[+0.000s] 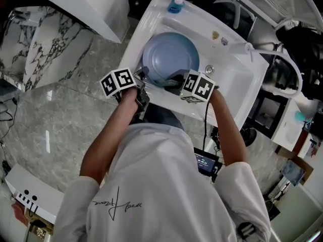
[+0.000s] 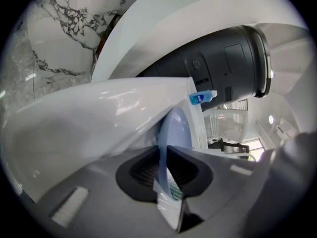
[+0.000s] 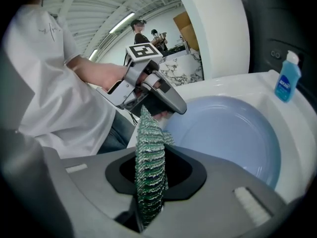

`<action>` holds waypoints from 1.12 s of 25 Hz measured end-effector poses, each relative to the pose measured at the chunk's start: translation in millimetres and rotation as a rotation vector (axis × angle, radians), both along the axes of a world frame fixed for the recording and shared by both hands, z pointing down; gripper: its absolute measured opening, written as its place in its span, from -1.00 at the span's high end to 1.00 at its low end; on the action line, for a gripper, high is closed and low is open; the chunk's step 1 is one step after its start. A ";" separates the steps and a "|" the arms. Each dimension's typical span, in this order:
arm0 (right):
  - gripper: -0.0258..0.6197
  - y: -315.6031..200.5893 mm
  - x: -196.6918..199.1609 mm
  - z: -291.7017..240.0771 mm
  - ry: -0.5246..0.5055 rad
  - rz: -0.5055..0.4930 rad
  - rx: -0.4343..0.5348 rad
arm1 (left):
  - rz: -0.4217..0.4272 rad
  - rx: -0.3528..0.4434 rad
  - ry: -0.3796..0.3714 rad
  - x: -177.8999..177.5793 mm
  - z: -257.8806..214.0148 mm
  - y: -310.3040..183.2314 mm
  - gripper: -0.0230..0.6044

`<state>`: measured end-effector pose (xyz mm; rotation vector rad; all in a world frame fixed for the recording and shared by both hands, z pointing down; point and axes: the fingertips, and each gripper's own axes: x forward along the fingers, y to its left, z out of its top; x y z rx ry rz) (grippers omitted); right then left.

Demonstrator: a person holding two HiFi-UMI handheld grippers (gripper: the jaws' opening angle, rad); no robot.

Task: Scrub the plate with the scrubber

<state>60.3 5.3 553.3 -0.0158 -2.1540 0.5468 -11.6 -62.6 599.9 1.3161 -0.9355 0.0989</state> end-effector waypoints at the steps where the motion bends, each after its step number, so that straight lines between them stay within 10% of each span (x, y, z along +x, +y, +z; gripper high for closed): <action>1: 0.73 0.6 1.3 -0.5 -0.005 0.012 -0.013 | 0.001 0.000 0.000 0.1 0.0 0.0 0.60; 28: 0.73 -21.6 43.5 -8.0 -0.125 0.348 -0.166 | 0.006 0.001 -0.001 -0.6 -1.0 -0.4 0.60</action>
